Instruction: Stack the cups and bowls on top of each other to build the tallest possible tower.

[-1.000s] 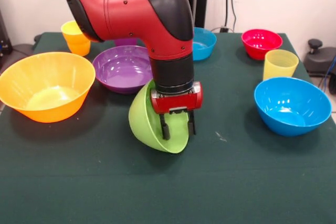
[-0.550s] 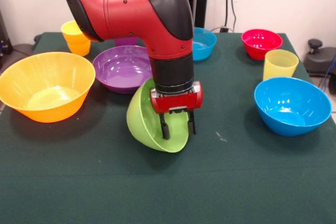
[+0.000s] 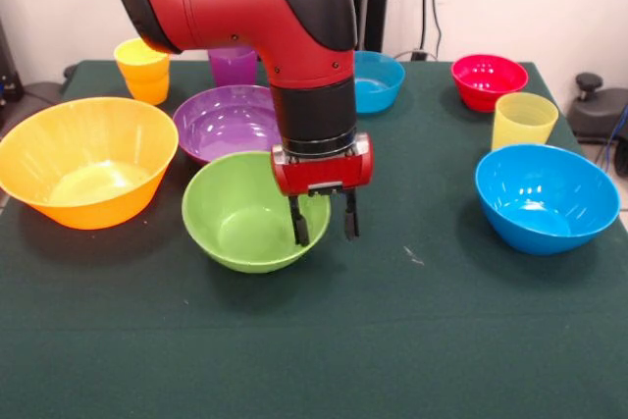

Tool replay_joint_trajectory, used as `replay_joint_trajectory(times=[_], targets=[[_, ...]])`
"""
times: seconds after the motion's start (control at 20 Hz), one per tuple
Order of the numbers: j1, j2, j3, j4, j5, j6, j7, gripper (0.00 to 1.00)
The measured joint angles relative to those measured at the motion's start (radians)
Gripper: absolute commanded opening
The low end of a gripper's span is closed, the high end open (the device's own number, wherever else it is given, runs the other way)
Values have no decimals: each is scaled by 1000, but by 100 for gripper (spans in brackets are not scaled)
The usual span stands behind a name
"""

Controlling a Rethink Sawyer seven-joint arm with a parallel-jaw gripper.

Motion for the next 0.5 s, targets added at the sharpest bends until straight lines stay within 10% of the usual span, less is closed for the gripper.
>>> replay_joint_trajectory(times=[0.5], targets=[[-42, 37, 79, -109, -1, 201, 0, 100]])
